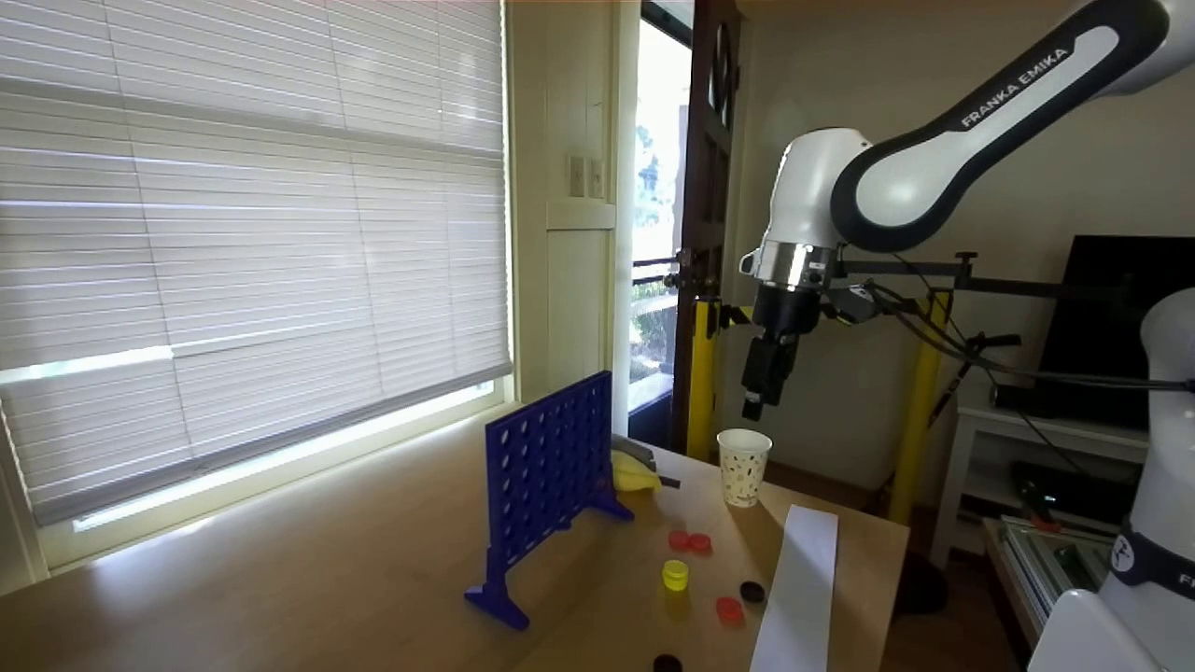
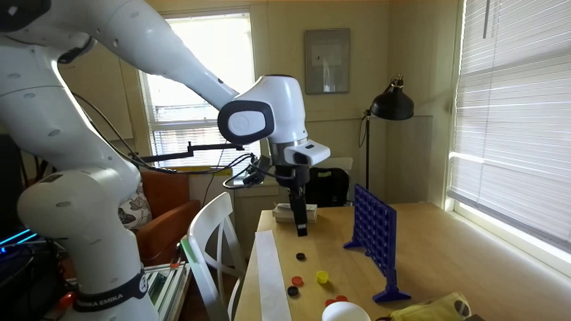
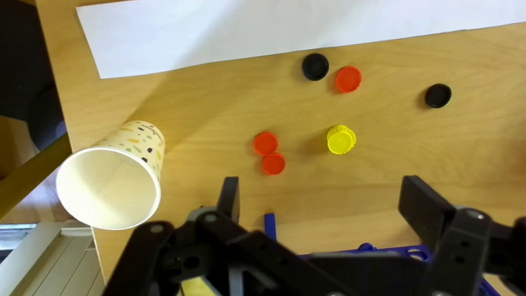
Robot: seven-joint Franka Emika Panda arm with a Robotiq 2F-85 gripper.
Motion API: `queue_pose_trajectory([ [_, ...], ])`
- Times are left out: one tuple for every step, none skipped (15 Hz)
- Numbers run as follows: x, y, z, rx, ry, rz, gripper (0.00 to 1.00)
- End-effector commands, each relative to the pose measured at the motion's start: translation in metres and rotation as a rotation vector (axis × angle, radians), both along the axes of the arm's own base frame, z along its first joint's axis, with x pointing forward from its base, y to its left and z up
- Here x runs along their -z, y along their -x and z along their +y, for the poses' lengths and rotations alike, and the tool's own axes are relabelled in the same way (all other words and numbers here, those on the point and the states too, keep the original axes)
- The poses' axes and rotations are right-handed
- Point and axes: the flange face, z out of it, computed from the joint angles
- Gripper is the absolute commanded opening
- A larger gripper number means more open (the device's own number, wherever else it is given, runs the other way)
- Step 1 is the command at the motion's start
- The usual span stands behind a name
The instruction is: Place a yellow ring inside the second-last line of the blue object
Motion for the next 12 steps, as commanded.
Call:
queue_pose_trajectory([
  [0.034, -0.016, 0.016, 0.021, -0.038, 0.004, 1.0],
  [0.044, -0.02, 0.018, 0.023, -0.051, -0.006, 1.0],
  [0.052, -0.023, 0.02, 0.031, -0.062, -0.013, 1.0],
  [0.062, -0.026, 0.024, 0.041, -0.074, -0.013, 1.0],
  [0.071, -0.028, 0.028, 0.045, -0.081, -0.02, 1.0],
  [0.081, -0.028, 0.033, 0.045, -0.084, -0.019, 1.0],
  [0.091, -0.029, 0.037, 0.045, -0.079, -0.025, 1.0],
  [0.101, -0.03, 0.041, 0.048, -0.078, -0.02, 1.0],
  [0.111, -0.031, 0.043, 0.043, -0.071, -0.015, 1.0],
  [0.119, -0.032, 0.045, 0.037, -0.065, -0.007, 1.0],
  [0.103, -0.024, 0.041, 0.043, -0.061, -0.008, 1.0],
  [0.111, -0.024, 0.043, 0.041, -0.057, -0.001, 1.0],
])
